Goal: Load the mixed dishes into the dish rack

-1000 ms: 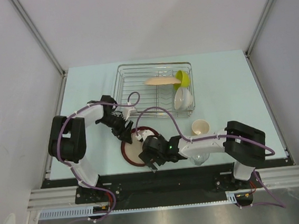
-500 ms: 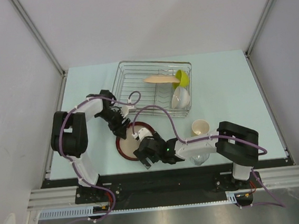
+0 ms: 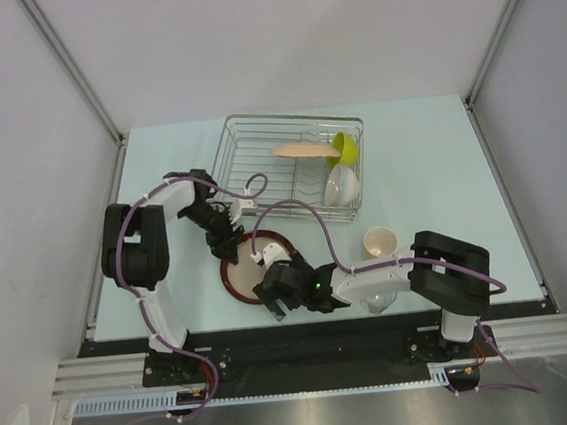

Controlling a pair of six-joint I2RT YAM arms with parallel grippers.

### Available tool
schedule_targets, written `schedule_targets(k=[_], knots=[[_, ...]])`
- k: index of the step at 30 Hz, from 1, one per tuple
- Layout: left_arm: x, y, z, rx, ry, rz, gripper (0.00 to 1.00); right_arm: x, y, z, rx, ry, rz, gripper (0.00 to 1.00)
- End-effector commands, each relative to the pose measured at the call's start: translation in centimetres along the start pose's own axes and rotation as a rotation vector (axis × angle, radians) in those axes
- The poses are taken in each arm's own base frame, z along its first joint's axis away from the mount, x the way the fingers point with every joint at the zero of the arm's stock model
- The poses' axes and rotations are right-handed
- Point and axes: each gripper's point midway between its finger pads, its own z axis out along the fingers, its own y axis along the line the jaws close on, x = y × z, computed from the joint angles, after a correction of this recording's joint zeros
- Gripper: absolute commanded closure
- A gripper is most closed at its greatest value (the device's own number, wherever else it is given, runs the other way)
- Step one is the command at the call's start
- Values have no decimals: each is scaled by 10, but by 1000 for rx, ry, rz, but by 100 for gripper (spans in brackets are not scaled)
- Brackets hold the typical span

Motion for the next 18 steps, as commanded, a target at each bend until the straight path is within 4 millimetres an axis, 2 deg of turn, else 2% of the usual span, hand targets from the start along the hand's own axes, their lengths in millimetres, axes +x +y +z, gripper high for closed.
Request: schedule_targets(k=[1, 6, 13, 14, 18], knots=[[-63, -141, 0, 554, -307, -328, 34, -66, 2, 25, 32, -280, 47, 0], [-73, -161, -7, 569, -338, -309, 35, -73, 1, 26, 48, -302, 21, 0], [-97, -171, -24, 572, -391, -306, 36, -97, -1, 29, 60, -358, -18, 0], [-102, -172, -28, 572, -408, -299, 38, -100, -4, 31, 63, -361, -13, 0], [-108, -184, -35, 570, -401, -288, 60, -103, -6, 34, 70, -362, -20, 0]])
